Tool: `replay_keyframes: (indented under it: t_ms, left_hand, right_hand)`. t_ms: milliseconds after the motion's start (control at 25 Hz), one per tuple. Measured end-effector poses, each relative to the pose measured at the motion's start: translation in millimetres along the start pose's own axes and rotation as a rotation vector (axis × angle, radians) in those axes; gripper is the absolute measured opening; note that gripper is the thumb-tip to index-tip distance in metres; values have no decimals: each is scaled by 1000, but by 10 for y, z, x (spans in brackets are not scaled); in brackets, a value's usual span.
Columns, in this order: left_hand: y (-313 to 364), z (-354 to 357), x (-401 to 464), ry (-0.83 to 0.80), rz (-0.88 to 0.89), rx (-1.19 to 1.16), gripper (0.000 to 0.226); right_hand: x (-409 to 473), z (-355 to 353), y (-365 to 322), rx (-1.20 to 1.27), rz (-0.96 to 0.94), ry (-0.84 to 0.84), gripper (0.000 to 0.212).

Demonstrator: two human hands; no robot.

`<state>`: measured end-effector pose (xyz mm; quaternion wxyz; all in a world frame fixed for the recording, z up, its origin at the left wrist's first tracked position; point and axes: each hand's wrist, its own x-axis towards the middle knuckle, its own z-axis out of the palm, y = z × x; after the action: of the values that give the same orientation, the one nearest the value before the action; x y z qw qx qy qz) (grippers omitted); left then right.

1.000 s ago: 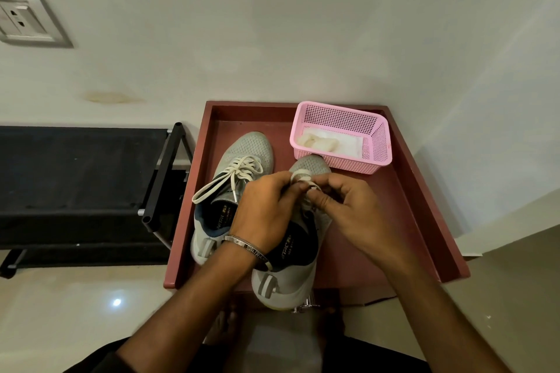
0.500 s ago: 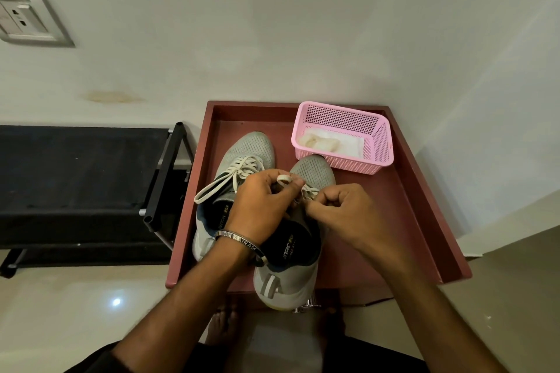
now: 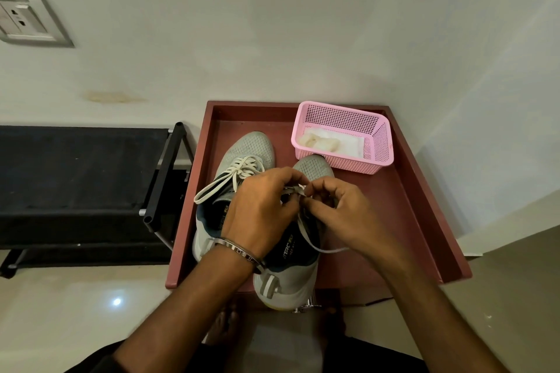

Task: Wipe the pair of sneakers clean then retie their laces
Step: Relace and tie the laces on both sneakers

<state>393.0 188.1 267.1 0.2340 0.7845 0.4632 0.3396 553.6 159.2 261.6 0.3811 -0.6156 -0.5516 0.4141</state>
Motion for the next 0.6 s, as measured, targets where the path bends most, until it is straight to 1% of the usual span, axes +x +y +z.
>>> replay_keyframes:
  t_ms: [80, 160, 240, 400, 480, 600]
  left_hand:
    - [9, 52, -11, 77, 23, 90, 20]
    - [30, 93, -23, 122, 8, 116, 14]
    - [46, 122, -33, 133, -38, 107, 10]
    - [41, 121, -34, 118, -148, 23, 10]
    - [45, 112, -37, 112, -183, -6, 10]
    - [48, 104, -48, 111, -176, -10, 13]
  right_hand:
    - [-2, 11, -6, 13, -22, 1, 11]
    - [5, 3, -1, 8, -50, -12, 13]
    - [15, -13, 9, 36, -47, -8, 12]
    - [37, -6, 10, 168, 7, 31, 10]
    - [48, -13, 33, 206, 33, -37, 16]
    - [56, -44, 44, 250, 81, -112, 11]
